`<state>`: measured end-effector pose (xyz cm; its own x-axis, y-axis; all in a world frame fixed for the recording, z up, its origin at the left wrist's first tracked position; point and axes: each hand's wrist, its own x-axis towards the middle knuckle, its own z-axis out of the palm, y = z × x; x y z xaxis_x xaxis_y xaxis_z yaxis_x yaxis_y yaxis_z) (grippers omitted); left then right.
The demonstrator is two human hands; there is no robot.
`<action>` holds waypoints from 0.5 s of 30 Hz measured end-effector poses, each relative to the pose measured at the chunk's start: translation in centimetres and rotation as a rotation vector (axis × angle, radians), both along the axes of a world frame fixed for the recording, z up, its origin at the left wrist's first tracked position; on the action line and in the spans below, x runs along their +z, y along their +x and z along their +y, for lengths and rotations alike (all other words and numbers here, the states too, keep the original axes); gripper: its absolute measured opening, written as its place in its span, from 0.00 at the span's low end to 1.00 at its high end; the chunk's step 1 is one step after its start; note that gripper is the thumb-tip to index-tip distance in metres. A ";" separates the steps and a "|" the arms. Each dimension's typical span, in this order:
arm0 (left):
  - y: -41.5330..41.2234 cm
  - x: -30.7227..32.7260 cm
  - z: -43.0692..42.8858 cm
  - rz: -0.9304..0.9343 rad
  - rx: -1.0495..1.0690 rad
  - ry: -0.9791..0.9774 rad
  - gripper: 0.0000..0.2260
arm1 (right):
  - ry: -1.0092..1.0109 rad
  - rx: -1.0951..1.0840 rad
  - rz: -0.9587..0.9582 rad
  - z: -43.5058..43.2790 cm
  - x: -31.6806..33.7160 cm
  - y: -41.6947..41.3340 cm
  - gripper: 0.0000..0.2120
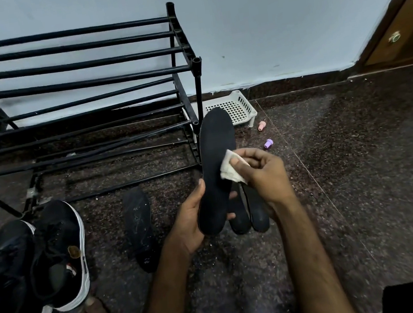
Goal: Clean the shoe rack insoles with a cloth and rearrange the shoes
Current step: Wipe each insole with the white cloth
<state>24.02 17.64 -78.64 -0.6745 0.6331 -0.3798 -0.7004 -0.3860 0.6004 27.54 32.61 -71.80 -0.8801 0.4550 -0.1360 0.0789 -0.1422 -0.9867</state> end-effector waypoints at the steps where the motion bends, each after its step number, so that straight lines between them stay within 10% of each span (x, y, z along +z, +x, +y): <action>1: 0.0 -0.1 -0.1 0.000 -0.006 -0.002 0.21 | 0.058 -0.014 -0.016 -0.5 -0.5 -0.5 0.04; 5: -0.2 -1.5 -0.5 -0.025 0.016 -0.029 0.21 | 0.457 -0.316 -0.179 -0.4 -3.6 -0.2 0.03; 15: -1.3 -10.4 -0.8 -0.241 0.362 -0.370 0.19 | -0.074 -0.261 -0.320 1.0 -11.8 4.6 0.04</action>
